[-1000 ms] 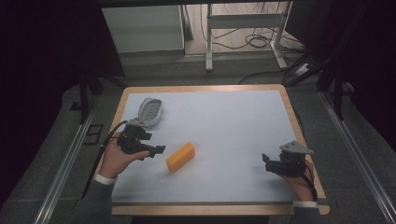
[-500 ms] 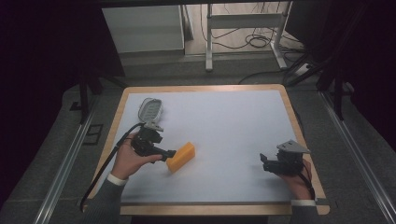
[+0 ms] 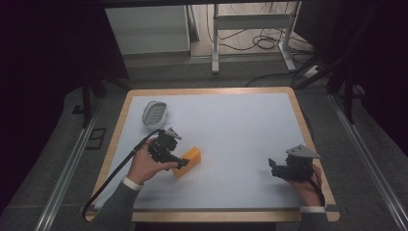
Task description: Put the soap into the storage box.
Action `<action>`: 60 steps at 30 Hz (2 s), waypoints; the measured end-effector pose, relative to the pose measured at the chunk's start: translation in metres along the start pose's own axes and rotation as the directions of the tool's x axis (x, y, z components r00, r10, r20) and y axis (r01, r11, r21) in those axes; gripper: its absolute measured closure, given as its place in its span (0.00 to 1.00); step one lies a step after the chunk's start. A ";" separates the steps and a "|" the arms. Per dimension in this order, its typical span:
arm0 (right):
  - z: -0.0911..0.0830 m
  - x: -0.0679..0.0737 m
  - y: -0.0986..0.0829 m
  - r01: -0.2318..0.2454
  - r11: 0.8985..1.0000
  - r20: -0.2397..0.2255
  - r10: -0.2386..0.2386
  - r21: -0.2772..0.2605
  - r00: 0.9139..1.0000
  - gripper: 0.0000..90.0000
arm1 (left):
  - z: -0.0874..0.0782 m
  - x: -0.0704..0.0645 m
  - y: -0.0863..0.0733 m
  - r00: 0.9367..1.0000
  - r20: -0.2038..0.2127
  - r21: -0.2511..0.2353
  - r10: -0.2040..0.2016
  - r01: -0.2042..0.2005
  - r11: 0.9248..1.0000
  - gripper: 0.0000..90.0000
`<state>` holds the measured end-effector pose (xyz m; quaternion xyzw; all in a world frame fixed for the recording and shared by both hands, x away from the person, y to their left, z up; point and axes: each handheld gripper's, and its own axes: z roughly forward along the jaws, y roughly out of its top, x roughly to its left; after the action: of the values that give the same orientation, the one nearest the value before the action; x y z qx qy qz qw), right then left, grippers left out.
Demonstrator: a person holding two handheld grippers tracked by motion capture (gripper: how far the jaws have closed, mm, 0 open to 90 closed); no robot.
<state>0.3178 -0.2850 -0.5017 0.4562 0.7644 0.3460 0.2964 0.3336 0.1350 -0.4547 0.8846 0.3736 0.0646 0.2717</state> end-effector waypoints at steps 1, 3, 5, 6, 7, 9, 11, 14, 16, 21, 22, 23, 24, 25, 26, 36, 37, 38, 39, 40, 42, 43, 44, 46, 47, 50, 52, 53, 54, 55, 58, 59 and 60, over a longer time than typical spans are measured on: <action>0.000 0.000 0.000 -0.003 1.000 -0.001 0.003 0.003 1.000 0.09 | 0.003 -0.001 0.001 1.000 0.004 0.009 0.005 -0.005 1.000 0.25; 0.001 0.000 0.000 -0.001 1.000 0.001 0.001 0.004 1.000 0.09 | 0.006 -0.001 0.002 1.000 0.009 0.014 0.006 -0.006 1.000 0.25; 0.001 0.000 -0.001 -0.002 1.000 0.003 0.002 0.006 1.000 0.09 | 0.010 0.000 0.003 1.000 0.014 0.020 0.003 -0.003 1.000 0.26; 0.001 0.000 -0.001 -0.002 1.000 0.002 0.002 0.008 1.000 0.09 | 0.011 0.001 0.003 1.000 0.012 0.025 0.002 -0.002 1.000 0.26; 0.001 0.000 -0.001 -0.002 1.000 0.003 0.002 0.007 1.000 0.09 | 0.013 0.001 0.004 1.000 0.013 0.028 0.000 -0.001 1.000 0.26; 0.002 0.000 -0.001 -0.001 1.000 0.003 0.001 0.009 1.000 0.09 | 0.019 0.001 0.005 1.000 0.019 0.041 -0.002 0.001 0.999 0.26; 0.002 0.000 -0.002 0.000 1.000 0.004 0.000 0.010 1.000 0.09 | 0.021 0.001 0.005 1.000 0.021 0.045 -0.003 0.002 0.999 0.27; 0.003 0.000 -0.002 0.001 1.000 0.005 -0.002 0.013 1.000 0.09 | 0.028 0.002 0.005 1.000 0.016 0.058 -0.004 0.003 0.998 0.30; 0.003 0.000 -0.002 0.000 1.000 0.005 0.000 0.016 1.000 0.09 | 0.033 0.001 0.005 1.000 0.003 0.074 0.001 -0.002 0.997 0.32; 0.004 0.001 -0.003 0.003 1.000 0.005 -0.003 0.018 1.000 0.09 | 0.043 -0.001 0.005 1.000 0.002 0.103 0.005 -0.005 0.995 0.45; 0.004 0.001 -0.003 0.004 1.000 0.006 -0.004 0.020 1.000 0.09 | 0.044 -0.001 0.005 1.000 0.003 0.108 0.006 -0.006 0.994 0.47; 0.005 0.001 -0.003 0.003 1.000 0.007 -0.004 0.022 1.000 0.09 | 0.045 -0.001 0.005 1.000 0.003 0.112 0.006 -0.006 0.994 0.50; 0.005 0.001 -0.003 0.003 1.000 0.007 -0.004 0.022 1.000 0.09 | 0.045 -0.001 0.005 1.000 0.003 0.112 0.006 -0.006 0.994 0.51; 0.006 0.000 -0.004 0.005 1.000 0.008 -0.005 0.027 1.000 0.09 | 0.048 -0.001 0.005 1.000 -0.001 0.123 -0.002 0.002 0.992 0.51; 0.006 0.000 -0.004 0.005 1.000 0.008 -0.005 0.027 1.000 0.09 | 0.048 -0.001 0.005 1.000 -0.001 0.123 -0.002 0.002 0.992 0.52; 0.005 0.000 -0.003 0.000 1.000 0.012 0.000 0.020 1.000 0.09 | 0.047 -0.002 0.004 1.000 0.014 0.111 0.002 -0.004 0.994 0.68; 0.004 0.000 -0.003 0.000 1.000 0.012 0.000 0.019 1.000 0.09 | 0.046 -0.001 0.004 1.000 0.020 0.112 0.001 -0.004 0.994 0.68; 0.004 0.000 -0.003 0.000 1.000 0.012 0.000 0.019 1.000 0.09 | 0.046 0.000 0.004 1.000 0.028 0.116 -0.001 -0.002 0.993 0.68; 0.004 -0.001 -0.003 -0.002 1.000 0.014 0.002 0.016 1.000 0.09 | 0.045 0.001 0.005 0.999 0.038 0.120 -0.002 -0.002 0.993 0.68; 0.004 -0.001 -0.003 -0.003 1.000 0.016 0.002 0.015 1.000 0.09 | 0.044 0.002 0.005 0.999 0.043 0.115 -0.005 0.000 0.993 0.68; 0.003 -0.002 -0.003 -0.004 1.000 0.016 0.004 0.015 1.000 0.09 | 0.041 0.005 0.006 0.999 0.049 0.102 -0.011 0.006 0.995 0.68; 0.003 -0.002 -0.003 -0.004 1.000 0.017 0.004 0.015 1.000 0.09 | 0.038 0.006 0.006 0.999 0.051 0.095 -0.010 0.006 0.995 0.68; 0.003 -0.002 -0.003 -0.005 1.000 0.021 0.005 0.013 1.000 0.09 | 0.036 0.007 0.006 0.999 0.053 0.086 -0.013 0.008 0.996 0.68; 0.002 -0.003 -0.003 -0.006 1.000 0.021 0.005 0.010 1.000 0.09 | 0.028 0.011 0.007 0.998 0.051 0.067 -0.021 0.017 0.998 0.68; 0.002 -0.003 -0.003 -0.005 1.000 0.021 0.005 0.010 1.000 0.09 | 0.028 0.011 0.007 0.998 0.051 0.067 -0.021 0.017 0.998 0.68; 0.001 -0.003 -0.003 -0.007 1.000 0.022 0.007 0.008 1.000 0.09 | 0.020 0.015 0.007 0.998 0.053 0.043 -0.029 0.027 0.999 0.68; 0.002 -0.003 -0.003 -0.005 1.000 0.022 0.004 0.009 1.000 0.09 | 0.015 0.018 0.007 0.998 0.048 0.034 -0.032 0.030 0.999 0.68; 0.002 -0.002 -0.003 -0.002 1.000 0.022 0.002 0.011 1.000 0.09 | 0.010 0.021 0.007 0.998 0.044 0.020 -0.039 0.038 0.999 0.68; 0.002 -0.002 -0.003 -0.002 1.000 0.022 0.002 0.011 1.000 0.09 | 0.010 0.021 0.007 0.998 0.044 0.020 -0.039 0.038 0.999 0.68; 0.002 -0.002 -0.003 -0.005 1.000 0.023 0.005 0.013 1.000 0.09 | 0.007 0.024 0.007 0.998 0.042 0.013 -0.046 0.045 0.999 0.68; 0.002 -0.003 -0.003 -0.005 1.000 0.024 0.005 0.013 1.000 0.09 | 0.004 0.027 0.007 0.998 0.039 0.011 -0.048 0.048 0.999 0.68; 0.002 -0.003 -0.003 -0.005 1.000 0.024 0.005 0.013 1.000 0.09 | 0.003 0.027 0.007 0.998 0.037 0.006 -0.051 0.051 0.999 0.68; 0.002 -0.003 -0.004 -0.005 1.000 0.026 0.005 0.015 1.000 0.09 | 0.001 0.025 0.006 0.999 0.011 -0.004 -0.042 0.042 0.999 0.68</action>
<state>0.3191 -0.2884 -0.5056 0.4647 0.7619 0.3351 0.3019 0.3556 0.1487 -0.4546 0.8764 0.3904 0.0547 0.2768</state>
